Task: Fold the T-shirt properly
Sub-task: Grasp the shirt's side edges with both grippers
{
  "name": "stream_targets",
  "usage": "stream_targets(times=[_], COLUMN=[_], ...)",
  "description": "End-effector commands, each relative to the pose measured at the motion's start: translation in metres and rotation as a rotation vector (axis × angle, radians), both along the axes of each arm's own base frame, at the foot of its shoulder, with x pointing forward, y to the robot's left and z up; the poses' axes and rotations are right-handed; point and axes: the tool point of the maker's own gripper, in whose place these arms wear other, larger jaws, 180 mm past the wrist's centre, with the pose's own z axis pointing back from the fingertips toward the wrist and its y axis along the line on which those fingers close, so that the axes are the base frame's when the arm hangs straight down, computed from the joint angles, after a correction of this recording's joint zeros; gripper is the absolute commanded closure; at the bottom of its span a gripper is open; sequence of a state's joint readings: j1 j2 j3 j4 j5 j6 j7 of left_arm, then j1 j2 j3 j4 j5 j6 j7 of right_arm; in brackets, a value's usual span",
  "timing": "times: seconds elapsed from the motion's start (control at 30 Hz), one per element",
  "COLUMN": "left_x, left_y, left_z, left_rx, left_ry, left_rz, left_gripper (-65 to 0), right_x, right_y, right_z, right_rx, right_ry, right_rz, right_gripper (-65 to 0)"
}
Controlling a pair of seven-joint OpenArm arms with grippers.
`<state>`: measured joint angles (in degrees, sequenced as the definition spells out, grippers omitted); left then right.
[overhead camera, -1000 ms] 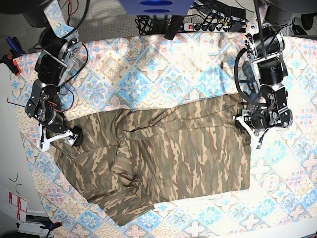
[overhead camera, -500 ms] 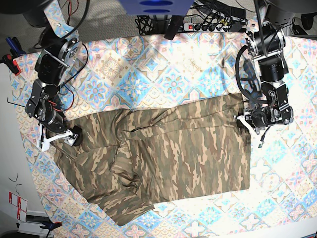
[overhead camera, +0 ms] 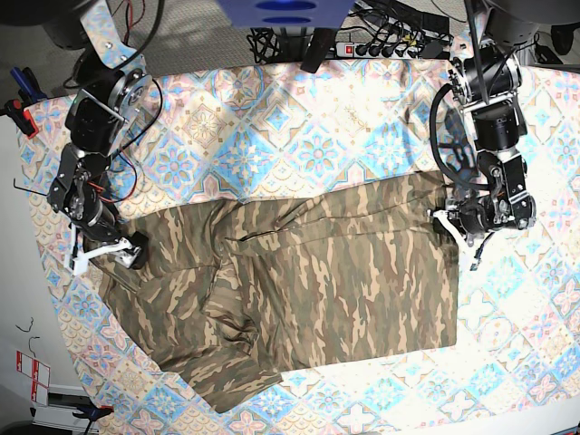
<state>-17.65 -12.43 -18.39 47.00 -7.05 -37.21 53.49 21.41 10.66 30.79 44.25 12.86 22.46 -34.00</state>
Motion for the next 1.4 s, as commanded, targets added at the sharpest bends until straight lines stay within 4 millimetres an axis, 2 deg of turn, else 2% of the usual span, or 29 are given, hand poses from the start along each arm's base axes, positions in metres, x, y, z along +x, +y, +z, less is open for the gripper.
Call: stream_targets(times=[0.0,0.33,0.5,0.6,1.37], left_x=[-0.068,-0.068,-0.068,-0.068,-0.066], left_y=[-0.040,-0.038,-0.037,-0.037,-0.037], left_z=[-0.035,-0.035,-0.035,-0.035,-0.035], left_rx=[-0.019,-0.012,-0.010,-0.010,-0.011], left_ry=[0.244,0.244,0.244,0.244,0.239], left_rz=[-0.155,-0.155,-0.154,-0.154,-0.153], left_gripper=[-7.4,-7.4,-7.4,-7.4,-7.4], right_x=[0.014,0.012,0.013,0.003,0.005], right_y=[-0.017,-0.021,-0.017,-0.014,-0.012], right_z=[0.021,0.022,0.024,0.016,0.018], right_rx=[-0.015,-0.012,0.011,0.030,0.053], right_ry=[-0.067,-0.073,-0.089,-0.089,-0.103], right_rz=[-0.035,-0.050,-0.046,-0.032,-0.041], right_gripper=[-65.0,-65.0,-65.0,-65.0,-65.0])
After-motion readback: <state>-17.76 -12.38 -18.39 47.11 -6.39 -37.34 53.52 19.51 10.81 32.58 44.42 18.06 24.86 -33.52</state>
